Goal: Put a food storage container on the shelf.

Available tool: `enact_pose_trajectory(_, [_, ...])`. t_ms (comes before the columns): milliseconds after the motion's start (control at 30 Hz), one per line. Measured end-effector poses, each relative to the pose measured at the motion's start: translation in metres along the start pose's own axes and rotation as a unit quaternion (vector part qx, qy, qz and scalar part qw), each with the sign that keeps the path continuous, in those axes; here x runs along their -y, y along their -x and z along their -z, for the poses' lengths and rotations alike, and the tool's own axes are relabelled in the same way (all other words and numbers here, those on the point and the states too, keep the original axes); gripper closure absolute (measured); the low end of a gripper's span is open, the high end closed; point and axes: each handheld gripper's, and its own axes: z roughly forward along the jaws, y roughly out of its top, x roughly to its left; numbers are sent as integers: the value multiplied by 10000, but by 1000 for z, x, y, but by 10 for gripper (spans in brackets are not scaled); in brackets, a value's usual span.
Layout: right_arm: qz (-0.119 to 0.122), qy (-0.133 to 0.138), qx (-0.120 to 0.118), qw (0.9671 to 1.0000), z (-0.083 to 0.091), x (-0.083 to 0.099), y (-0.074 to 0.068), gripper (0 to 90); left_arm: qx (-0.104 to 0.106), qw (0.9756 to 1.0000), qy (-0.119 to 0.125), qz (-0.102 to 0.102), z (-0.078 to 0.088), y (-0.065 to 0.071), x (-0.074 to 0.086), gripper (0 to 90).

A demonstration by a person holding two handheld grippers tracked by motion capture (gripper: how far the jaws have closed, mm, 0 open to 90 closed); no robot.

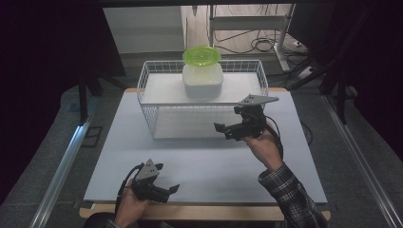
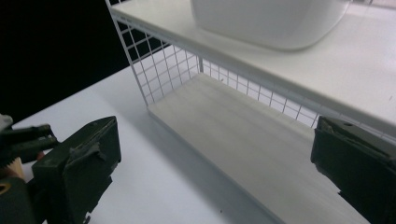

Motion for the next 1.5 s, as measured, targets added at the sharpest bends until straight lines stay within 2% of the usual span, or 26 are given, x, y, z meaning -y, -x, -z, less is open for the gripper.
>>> enact_pose_trajectory(300, [45, -33, 96, 9999, -3, 26, -3, 19, -70, 10000, -44, -37, 0, 0, 0, 22])
enact_pose_trajectory(600, [-48, -88, 243, 9997, -3, 53, 0, 18, -123, 9999, -58, -57, 0, 1, 0, 22])
enact_pose_trajectory(700, [-10, -128, 312, 9994, -2, 59, 0, 14, -135, 9999, -58, -57, 0, 1, 0, 22])
enact_pose_trajectory(800, [-64, -131, 272, 9995, -1, 64, -2, 13, -142, 9999, -47, -53, 0, 0, 0, 22])
enact_pose_trajectory(933, [-16, -145, 293, 9995, 0, 70, -6, 13, -147, 9999, -35, -46, 1, 1, 0, 22])
enact_pose_trajectory(1100, [31, -81, 332, 9994, 4, 78, -10, 10, -156, 9998, -50, -69, 1, 0, 0, 23])
enact_pose_trajectory(1500, [109, -223, 674, 9974, 9, 104, -7, 5, -169, 9998, -77, -88, 1, 1, 0, 25])
